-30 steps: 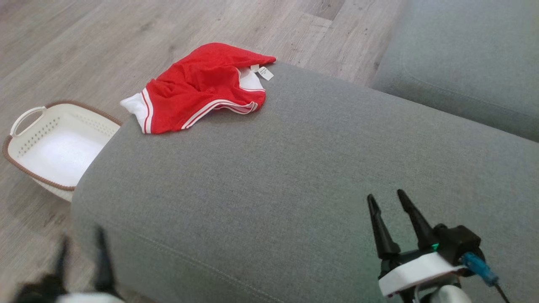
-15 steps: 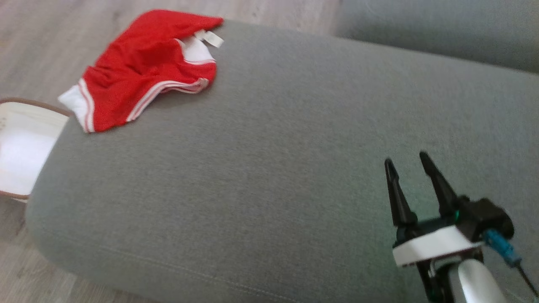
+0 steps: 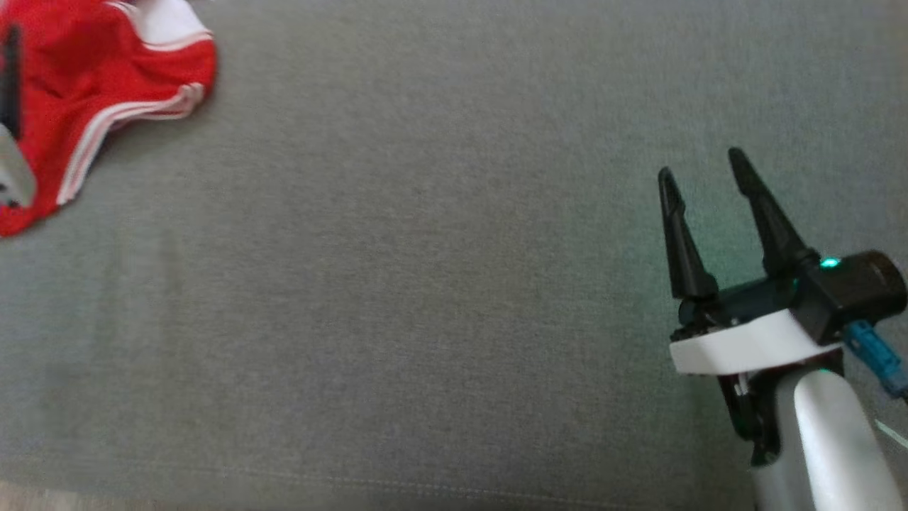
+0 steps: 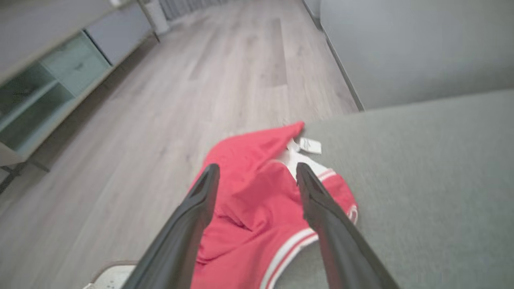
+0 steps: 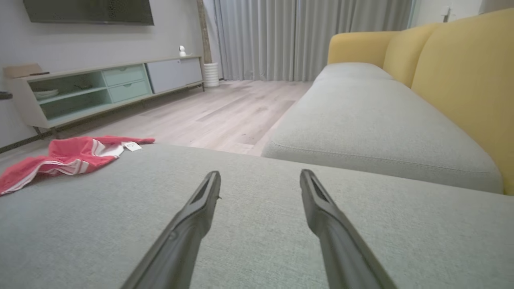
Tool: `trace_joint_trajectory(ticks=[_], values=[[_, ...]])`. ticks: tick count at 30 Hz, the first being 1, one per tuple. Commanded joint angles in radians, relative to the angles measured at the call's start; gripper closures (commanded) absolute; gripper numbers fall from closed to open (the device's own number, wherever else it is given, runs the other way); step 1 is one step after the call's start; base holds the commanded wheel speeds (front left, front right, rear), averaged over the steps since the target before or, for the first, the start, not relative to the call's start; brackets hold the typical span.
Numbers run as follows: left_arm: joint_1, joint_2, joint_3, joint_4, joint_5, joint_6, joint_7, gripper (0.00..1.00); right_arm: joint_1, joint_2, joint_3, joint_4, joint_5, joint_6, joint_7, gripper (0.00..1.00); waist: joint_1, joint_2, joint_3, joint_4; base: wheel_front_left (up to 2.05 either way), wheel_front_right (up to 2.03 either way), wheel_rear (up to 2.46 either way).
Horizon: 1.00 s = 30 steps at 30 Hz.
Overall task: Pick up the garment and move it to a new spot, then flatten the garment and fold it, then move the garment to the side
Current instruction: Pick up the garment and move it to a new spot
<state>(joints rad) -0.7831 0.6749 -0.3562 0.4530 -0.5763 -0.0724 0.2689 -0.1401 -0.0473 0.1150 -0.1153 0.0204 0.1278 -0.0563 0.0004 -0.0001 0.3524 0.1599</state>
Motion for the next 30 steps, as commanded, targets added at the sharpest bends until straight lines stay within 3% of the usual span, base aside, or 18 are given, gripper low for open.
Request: trace_joint_trajectory(ticks=[1, 7, 22, 23, 25, 30], values=[[-0.059, 0.054, 0.030, 0.004, 0.011, -0.007, 0.004, 0.00, -0.029, -0.003, 0.020, -0.047, -0.010, 0.003, 0.008, 0.00, -0.0004, 0.0001, 0.068, -0.044, 0.00, 0.00, 0.00], [-0.082, 0.025, -0.036, 0.118, -0.008, -0.043, 0.050, 0.00, -0.040, -0.003, 0.013, -0.076, -0.019, 0.003, 0.015, 0.00, -0.0004, 0.0001, 0.118, -0.054, 0.00, 0.00, 0.00], [-0.188, -0.012, -0.132, 0.398, 0.010, -0.057, -0.038, 0.00, -0.064, -0.003, 0.015, -0.106, -0.039, 0.003, 0.036, 0.00, -0.0004, 0.0001, 0.186, -0.067, 0.00, 0.00, 0.00], [-0.196, -0.015, -0.135, 0.415, 0.011, -0.057, -0.046, 0.23, -0.063, -0.003, 0.014, -0.108, -0.040, 0.003, 0.037, 0.00, -0.0004, 0.0001, 0.187, -0.068, 0.00, 0.00, 0.00], [-0.211, -0.023, -0.140, 0.447, 0.013, -0.057, -0.062, 1.00, -0.062, -0.003, 0.013, -0.112, -0.042, 0.003, 0.039, 0.00, -0.0004, 0.0001, 0.187, -0.068, 0.00, 0.00, 0.00], [-0.251, -0.028, -0.147, 0.505, 0.037, -0.048, -0.150, 1.00, -0.064, -0.003, 0.008, -0.108, -0.041, 0.003, 0.041, 0.00, -0.0004, 0.0001, 0.176, -0.064, 0.00, 0.00, 0.00]])
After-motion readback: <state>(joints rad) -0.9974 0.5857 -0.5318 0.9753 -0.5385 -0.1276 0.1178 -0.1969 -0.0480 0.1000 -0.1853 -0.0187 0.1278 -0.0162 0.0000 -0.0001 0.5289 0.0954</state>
